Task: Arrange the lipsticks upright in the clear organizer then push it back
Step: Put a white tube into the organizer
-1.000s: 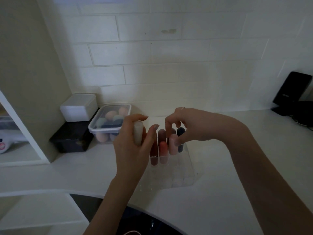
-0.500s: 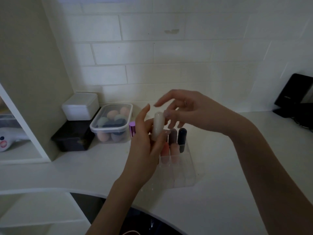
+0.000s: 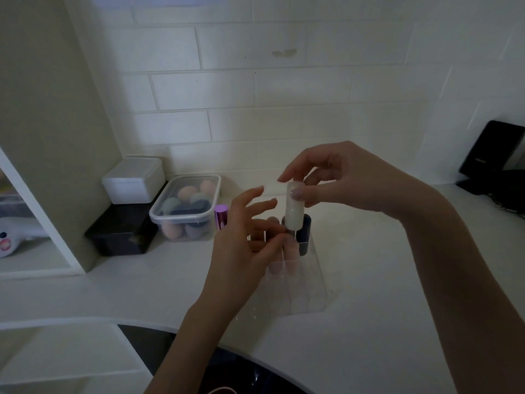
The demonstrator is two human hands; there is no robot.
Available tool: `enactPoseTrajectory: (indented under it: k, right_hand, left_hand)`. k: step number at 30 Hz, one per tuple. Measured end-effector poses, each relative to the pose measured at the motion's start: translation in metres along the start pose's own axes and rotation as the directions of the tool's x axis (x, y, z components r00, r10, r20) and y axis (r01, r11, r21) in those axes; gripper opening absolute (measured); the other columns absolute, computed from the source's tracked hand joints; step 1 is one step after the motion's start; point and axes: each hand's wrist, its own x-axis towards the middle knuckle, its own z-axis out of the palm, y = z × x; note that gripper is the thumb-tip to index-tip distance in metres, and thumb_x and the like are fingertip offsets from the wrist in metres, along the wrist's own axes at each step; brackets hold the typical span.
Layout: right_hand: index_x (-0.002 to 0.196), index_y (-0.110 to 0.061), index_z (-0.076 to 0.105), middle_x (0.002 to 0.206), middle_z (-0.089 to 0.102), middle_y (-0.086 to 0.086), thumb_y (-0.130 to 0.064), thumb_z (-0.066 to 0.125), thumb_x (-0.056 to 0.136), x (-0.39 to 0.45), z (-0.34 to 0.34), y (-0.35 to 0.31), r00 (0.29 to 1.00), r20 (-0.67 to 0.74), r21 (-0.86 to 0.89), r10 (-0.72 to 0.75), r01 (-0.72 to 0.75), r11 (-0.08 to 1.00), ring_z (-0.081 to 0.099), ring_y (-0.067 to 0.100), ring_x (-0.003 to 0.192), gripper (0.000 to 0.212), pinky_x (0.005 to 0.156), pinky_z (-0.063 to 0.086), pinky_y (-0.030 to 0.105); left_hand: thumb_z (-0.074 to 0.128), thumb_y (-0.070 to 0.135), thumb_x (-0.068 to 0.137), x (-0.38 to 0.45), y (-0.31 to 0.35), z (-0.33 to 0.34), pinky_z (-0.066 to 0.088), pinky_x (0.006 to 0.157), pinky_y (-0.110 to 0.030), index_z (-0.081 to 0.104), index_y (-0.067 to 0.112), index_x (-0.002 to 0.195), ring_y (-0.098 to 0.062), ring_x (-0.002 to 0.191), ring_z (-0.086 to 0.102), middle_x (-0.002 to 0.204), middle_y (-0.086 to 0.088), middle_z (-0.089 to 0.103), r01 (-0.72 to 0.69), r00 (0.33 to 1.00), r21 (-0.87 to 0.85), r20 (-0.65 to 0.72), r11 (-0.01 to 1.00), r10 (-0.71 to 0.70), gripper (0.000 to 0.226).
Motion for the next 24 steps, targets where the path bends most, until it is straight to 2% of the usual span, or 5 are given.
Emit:
enactPoseTrajectory:
  k: [6, 9, 12, 15, 24]
  right_hand:
    - [0.097, -0.014, 0.070, 0.092, 0.073, 0.002, -0.013, 0.069, 0.083, 0.003, 0.004, 0.003, 0.998, 0.049, 0.121, 0.032, -0.038, 0.992, 0.073, 0.021, 0.085, 0.013, 0.072, 0.059, 0.023]
    - [0.095, -0.015, 0.070, 0.090, 0.073, -0.004, -0.009, 0.070, 0.082, -0.001, -0.003, 0.008, 0.992, 0.105, 0.107, 0.072, -0.084, 0.991, 0.073, 0.018, 0.087, 0.015, 0.077, 0.058, 0.024]
    - [0.091, -0.022, 0.070, 0.094, 0.073, -0.009, -0.012, 0.073, 0.079, -0.003, -0.006, 0.014, 0.978, 0.166, -0.067, 0.126, -0.116, 0.991, 0.072, 0.009, 0.087, 0.015, 0.080, 0.056, 0.025]
    - [0.084, -0.027, 0.069, 0.091, 0.074, -0.006, -0.014, 0.073, 0.078, 0.000, 0.000, 0.015, 0.965, 0.183, -0.225, 0.188, -0.145, 0.964, 0.071, 0.009, 0.088, 0.015, 0.085, 0.058, 0.042]
    - [0.077, -0.023, 0.056, 0.083, 0.049, -0.006, -0.015, 0.075, 0.076, 0.007, 0.023, 0.017, 0.927, 0.204, -0.495, 0.315, -0.181, 0.850, 0.062, 0.030, 0.087, 0.021, 0.057, 0.047, 0.031]
  left_hand:
    - [0.069, 0.018, 0.079, 0.000, 0.005, 0.004, 0.050, 0.048, -0.010, 0.043, 0.047, 0.096, 0.006, 0.073, 0.066, 0.083, 0.029, 0.061, -0.060, 0.998, 0.069, -0.011, 0.996, 0.061, 0.043]
    - [0.065, 0.023, 0.083, -0.004, -0.007, 0.005, 0.054, 0.055, -0.012, 0.041, 0.050, 0.098, 0.008, 0.067, 0.063, 0.085, 0.034, 0.057, -0.131, 0.991, 0.269, 0.002, 0.954, 0.136, 0.039]
    - [0.056, 0.015, 0.087, -0.010, -0.023, 0.002, 0.055, 0.068, -0.028, 0.046, 0.030, 0.101, -0.008, 0.074, 0.058, 0.086, 0.008, 0.061, -0.264, 0.942, 0.475, -0.060, 0.839, 0.331, 0.022]
    - [0.050, 0.010, 0.081, -0.016, -0.034, -0.001, 0.040, 0.077, -0.021, 0.051, 0.017, 0.093, -0.014, 0.084, 0.049, 0.079, -0.010, 0.065, -0.299, 0.838, 0.596, -0.210, 0.745, 0.504, 0.013]
    - [0.057, 0.014, 0.081, -0.030, -0.047, -0.019, 0.035, 0.075, -0.002, 0.057, 0.013, 0.098, -0.008, 0.084, 0.048, 0.094, 0.003, 0.056, 0.023, 0.879, 0.377, -0.448, 0.926, 0.161, 0.017]
